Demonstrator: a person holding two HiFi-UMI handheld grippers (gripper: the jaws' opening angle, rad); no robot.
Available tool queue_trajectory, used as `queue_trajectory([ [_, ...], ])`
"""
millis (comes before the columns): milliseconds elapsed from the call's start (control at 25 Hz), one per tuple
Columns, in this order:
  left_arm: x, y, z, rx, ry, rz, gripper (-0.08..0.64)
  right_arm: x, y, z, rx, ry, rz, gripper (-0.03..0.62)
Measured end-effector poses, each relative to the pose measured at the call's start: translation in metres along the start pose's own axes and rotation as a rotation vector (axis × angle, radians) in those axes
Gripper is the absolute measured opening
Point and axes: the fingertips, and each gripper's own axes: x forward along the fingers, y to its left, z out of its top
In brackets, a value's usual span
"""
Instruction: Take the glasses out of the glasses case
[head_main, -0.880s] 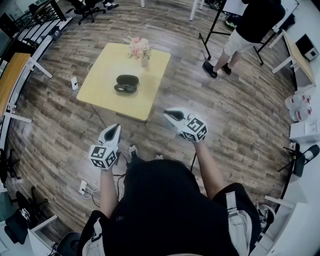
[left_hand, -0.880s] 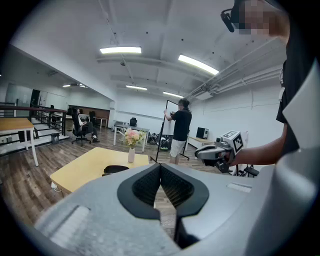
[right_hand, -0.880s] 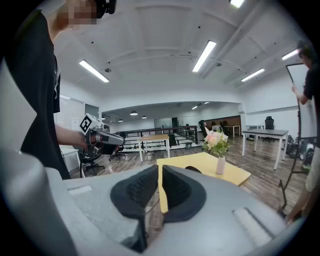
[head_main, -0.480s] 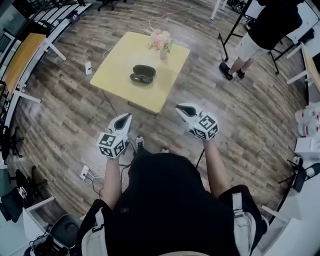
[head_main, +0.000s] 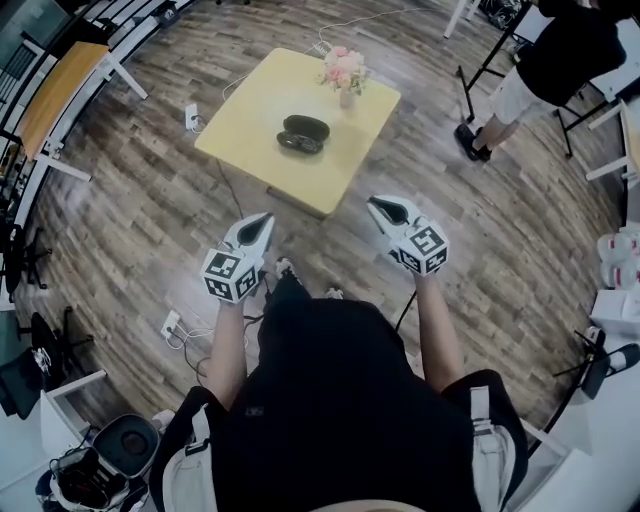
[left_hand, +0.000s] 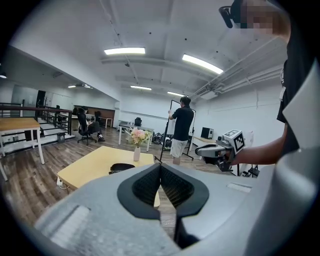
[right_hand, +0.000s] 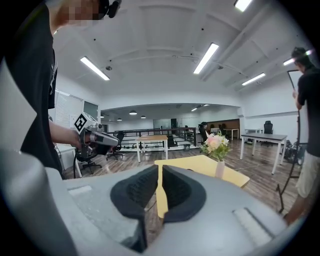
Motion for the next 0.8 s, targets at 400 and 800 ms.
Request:
queue_trajectory([
  [400,-0.006,0.023,-0.01,-0.054,-0.007,0.028,0.011,0.028,0.001,-0.006,-0.046,0.061,-0.003,0.026],
  [800,0.011,0.067,-0.003,-0.075,0.0,0.026,0.011,0.072,-0.014,-0.003,-0.039,0.093,-0.001,0.026],
])
